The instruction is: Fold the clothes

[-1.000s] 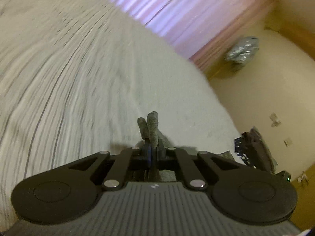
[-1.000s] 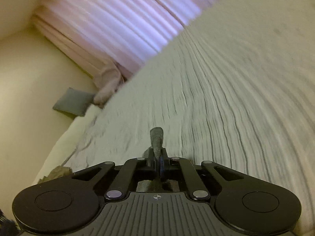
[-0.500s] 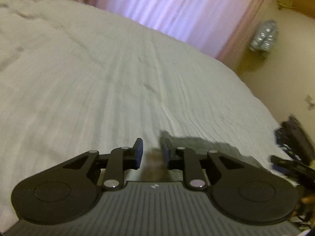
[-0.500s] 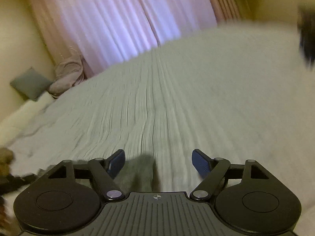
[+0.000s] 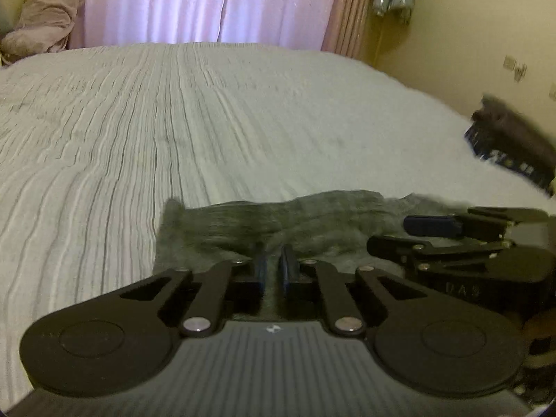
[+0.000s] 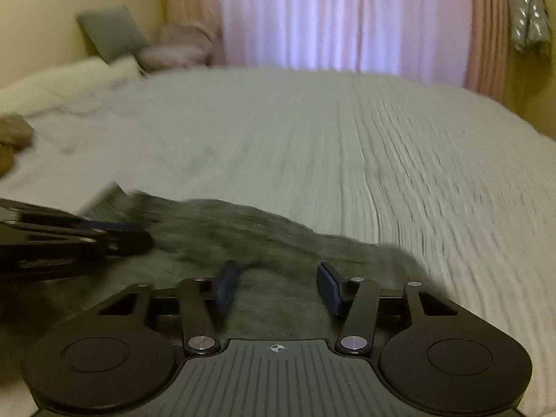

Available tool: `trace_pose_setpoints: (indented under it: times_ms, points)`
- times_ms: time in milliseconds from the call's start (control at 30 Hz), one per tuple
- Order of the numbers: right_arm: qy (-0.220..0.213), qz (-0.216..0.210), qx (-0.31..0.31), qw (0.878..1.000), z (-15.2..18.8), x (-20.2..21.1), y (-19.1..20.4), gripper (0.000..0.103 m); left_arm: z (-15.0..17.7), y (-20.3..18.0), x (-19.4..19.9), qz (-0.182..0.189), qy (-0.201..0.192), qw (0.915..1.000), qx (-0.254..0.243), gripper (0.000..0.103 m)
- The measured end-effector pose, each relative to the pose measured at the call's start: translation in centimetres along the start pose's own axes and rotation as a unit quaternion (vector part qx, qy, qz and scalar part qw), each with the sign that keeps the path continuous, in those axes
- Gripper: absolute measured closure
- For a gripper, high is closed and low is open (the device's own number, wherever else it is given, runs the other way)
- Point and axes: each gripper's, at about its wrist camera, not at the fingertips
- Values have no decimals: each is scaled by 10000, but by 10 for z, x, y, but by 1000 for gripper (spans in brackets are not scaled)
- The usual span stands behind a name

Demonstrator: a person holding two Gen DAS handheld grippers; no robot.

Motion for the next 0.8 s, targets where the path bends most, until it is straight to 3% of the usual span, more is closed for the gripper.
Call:
trace_pose_setpoints:
  times_ms: [100, 233, 300, 433, 500, 633, 800]
  points:
    - [-26, -94, -364, 9993, 6, 1, -18, 51, 3, 10, 7, 93, -33, 9996, 246, 99]
    - [-282, 229, -280, 9989, 8, 47, -19, 52, 5, 26, 39, -186, -147, 9992, 332, 99]
    - [-351, 153, -262, 9989, 11, 71, -18, 52, 9, 30, 59, -215, -161, 9986, 464, 99]
    - [-420, -75, -120, 9990, 22, 100, 4, 52, 18, 19, 84, 79, -245, 9985, 481, 99]
    - [-396, -118, 8, 9991, 28, 99, 21, 52, 26, 6, 84, 159, -207, 9991, 321, 98]
    - [51, 195, 250, 9995, 36, 64, 35, 52, 43, -12, 61, -154, -12, 9997, -176, 97]
    - [118, 171, 138, 9997, 45, 57, 24, 52, 41, -6, 65, -179, -52, 9998, -47, 97]
Point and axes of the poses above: each gripper's, at about its wrist camera, not at the fingertips, and x roughly against the way its jaws point, y to its left, z to its underside, and after that the axes turned 8 degrees about -z, right-handed
